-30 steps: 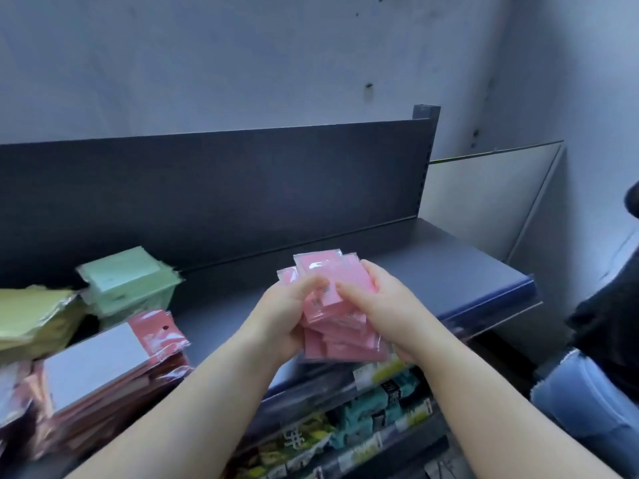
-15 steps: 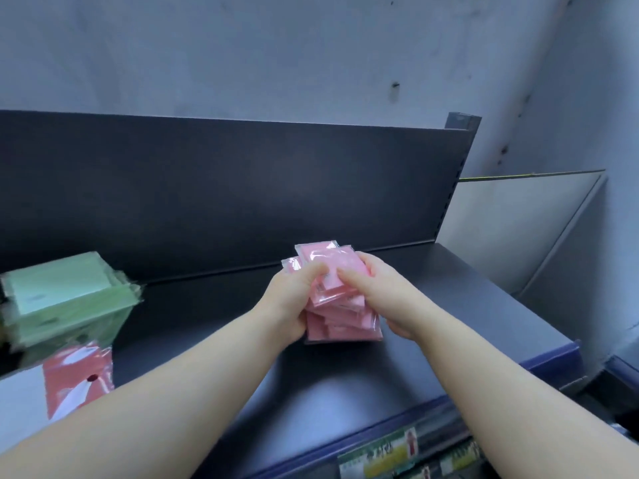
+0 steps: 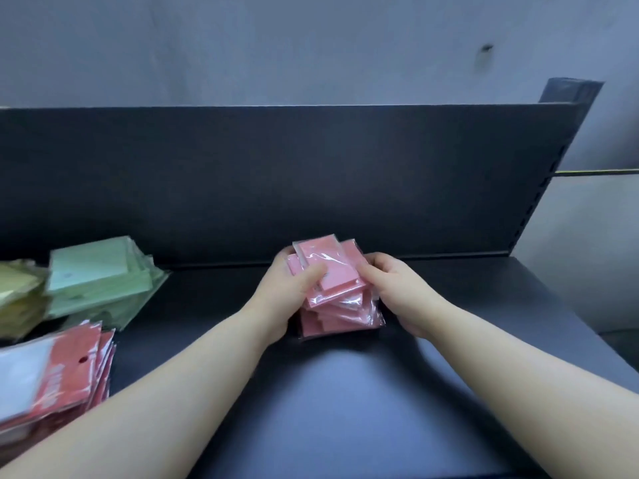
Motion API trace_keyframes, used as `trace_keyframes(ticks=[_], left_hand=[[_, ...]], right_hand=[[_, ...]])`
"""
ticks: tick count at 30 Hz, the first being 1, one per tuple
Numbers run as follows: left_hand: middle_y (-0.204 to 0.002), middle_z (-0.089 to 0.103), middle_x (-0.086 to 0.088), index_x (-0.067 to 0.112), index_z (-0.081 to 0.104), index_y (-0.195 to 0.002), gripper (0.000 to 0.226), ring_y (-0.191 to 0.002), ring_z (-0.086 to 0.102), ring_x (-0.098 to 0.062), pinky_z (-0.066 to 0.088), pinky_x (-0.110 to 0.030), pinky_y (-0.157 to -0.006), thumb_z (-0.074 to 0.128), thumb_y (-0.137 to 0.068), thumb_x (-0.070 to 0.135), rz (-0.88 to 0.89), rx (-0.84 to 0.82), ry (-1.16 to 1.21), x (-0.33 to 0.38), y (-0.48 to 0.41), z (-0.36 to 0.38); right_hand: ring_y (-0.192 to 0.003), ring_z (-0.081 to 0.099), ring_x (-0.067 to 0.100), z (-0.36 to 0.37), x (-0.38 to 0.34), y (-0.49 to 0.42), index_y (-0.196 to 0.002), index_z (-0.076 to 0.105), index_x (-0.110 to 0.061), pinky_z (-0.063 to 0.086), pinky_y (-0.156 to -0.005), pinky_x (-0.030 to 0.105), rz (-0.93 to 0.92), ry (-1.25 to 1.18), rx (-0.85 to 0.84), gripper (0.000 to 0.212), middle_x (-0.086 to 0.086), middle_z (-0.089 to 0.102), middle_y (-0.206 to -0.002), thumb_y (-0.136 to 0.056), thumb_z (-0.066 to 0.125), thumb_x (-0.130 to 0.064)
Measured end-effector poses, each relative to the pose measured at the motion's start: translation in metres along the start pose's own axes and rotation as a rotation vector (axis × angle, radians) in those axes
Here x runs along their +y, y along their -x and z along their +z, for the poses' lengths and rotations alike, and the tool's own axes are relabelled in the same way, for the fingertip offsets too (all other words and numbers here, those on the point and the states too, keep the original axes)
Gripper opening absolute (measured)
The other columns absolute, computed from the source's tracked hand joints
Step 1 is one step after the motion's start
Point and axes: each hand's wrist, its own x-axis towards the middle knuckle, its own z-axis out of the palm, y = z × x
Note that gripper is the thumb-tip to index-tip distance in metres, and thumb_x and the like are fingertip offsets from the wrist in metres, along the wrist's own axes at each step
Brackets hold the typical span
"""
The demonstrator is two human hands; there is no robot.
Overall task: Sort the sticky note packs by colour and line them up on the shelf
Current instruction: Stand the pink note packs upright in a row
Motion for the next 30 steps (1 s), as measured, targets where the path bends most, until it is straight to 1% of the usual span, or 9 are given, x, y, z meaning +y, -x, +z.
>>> trace_keyframes(ticks=[5, 10, 13, 16, 18, 22, 26, 28, 30], left_hand=[[-0.1, 0.07, -0.007, 0.011, 0.06, -0.112, 0.028, -0.08, 0.068, -0.018, 0.054, -0.029, -0.067, 0.069, -0.086, 0.011, -0.018, 0.227, -0.029, 0.0, 0.0, -0.001], [-0.089, 0.067, -0.01, 0.01, 0.063, -0.089, 0.011, -0.073, 0.06, -0.019, 0.05, -0.032, -0.066, 0.057, -0.09, 0.002, 0.031, 0.436, 0.092, 0.002, 0.005, -0.004], [-0.094, 0.064, -0.013, 0.012, 0.057, -0.09, 0.016, -0.071, 0.057, -0.018, 0.046, -0.029, -0.062, 0.048, -0.094, -0.001, 0.004, 0.586, 0.178, 0.001, 0.004, -0.013], [-0.096, 0.064, -0.013, 0.012, 0.055, -0.098, 0.004, -0.075, 0.062, -0.021, 0.05, -0.036, -0.071, 0.051, -0.098, 0.014, -0.103, 0.498, 0.25, -0.001, 0.006, -0.014], [-0.095, 0.063, -0.011, 0.012, 0.056, -0.103, 0.022, -0.074, 0.06, -0.02, 0.05, -0.037, -0.072, 0.056, -0.096, 0.033, -0.156, 0.403, 0.161, -0.006, 0.009, -0.012], [-0.095, 0.066, -0.006, 0.012, 0.059, -0.115, 0.041, -0.069, 0.059, -0.016, 0.049, -0.031, -0.06, 0.065, -0.088, 0.042, -0.027, 0.359, -0.214, -0.013, 0.011, -0.012], [-0.086, 0.061, -0.001, 0.018, 0.055, -0.114, 0.044, -0.058, 0.056, -0.015, 0.043, -0.027, -0.042, 0.048, -0.091, 0.055, 0.086, 0.325, -0.431, -0.012, 0.016, -0.013], [-0.096, 0.059, 0.001, 0.021, 0.046, -0.127, 0.062, -0.066, 0.056, -0.012, 0.044, -0.025, -0.052, 0.043, -0.084, 0.065, 0.099, 0.233, -0.566, -0.01, 0.021, -0.014], [-0.118, 0.052, 0.001, 0.027, 0.03, -0.142, 0.083, -0.089, 0.056, -0.013, 0.045, -0.024, -0.074, 0.055, -0.075, 0.069, 0.09, 0.08, -0.707, -0.008, 0.024, -0.02]], right_hand=[[-0.085, 0.063, 0.017, -0.007, 0.011, 0.004, -0.102, 0.061, -0.012, 0.047, -0.08, 0.031, 0.009, -0.104, -0.019, 0.015, 0.007, 0.07, -0.101, -0.092, 0.055, -0.02], [-0.076, 0.057, 0.015, -0.006, 0.024, 0.008, -0.094, 0.055, -0.009, 0.045, -0.073, 0.03, -0.023, -0.244, 0.013, 0.012, 0.005, 0.063, -0.086, -0.096, 0.051, -0.02], [-0.09, 0.063, 0.019, -0.01, 0.027, 0.006, -0.1, 0.055, -0.008, 0.049, -0.086, 0.036, 0.0, -0.393, 0.054, 0.012, 0.009, 0.067, -0.099, -0.098, 0.048, -0.018], [-0.097, 0.064, 0.022, -0.011, 0.029, 0.005, -0.102, 0.055, -0.009, 0.047, -0.096, 0.041, 0.001, -0.425, 0.081, 0.012, 0.01, 0.067, -0.105, -0.097, 0.048, -0.017], [-0.1, 0.063, 0.024, -0.009, 0.03, 0.004, -0.102, 0.055, -0.01, 0.046, -0.098, 0.044, 0.002, -0.41, 0.098, 0.012, 0.012, 0.067, -0.108, -0.097, 0.049, -0.019], [-0.101, 0.064, 0.024, -0.007, 0.03, 0.003, -0.104, 0.055, -0.009, 0.048, -0.098, 0.043, -0.009, -0.432, 0.149, 0.015, 0.013, 0.066, -0.111, -0.099, 0.048, -0.021], [-0.098, 0.066, 0.022, -0.005, 0.03, 0.0, -0.105, 0.054, -0.008, 0.048, -0.098, 0.043, -0.013, -0.491, 0.187, 0.014, 0.009, 0.068, -0.106, -0.1, 0.046, -0.019], [-0.092, 0.067, 0.018, -0.005, 0.029, 0.001, -0.105, 0.053, -0.008, 0.05, -0.096, 0.04, -0.014, -0.506, 0.191, 0.014, 0.007, 0.068, -0.103, -0.1, 0.045, -0.018], [-0.09, 0.068, 0.016, -0.005, 0.028, 0.001, -0.104, 0.053, -0.008, 0.051, -0.094, 0.038, -0.022, -0.497, 0.188, 0.014, 0.006, 0.067, -0.103, -0.1, 0.045, -0.019]])
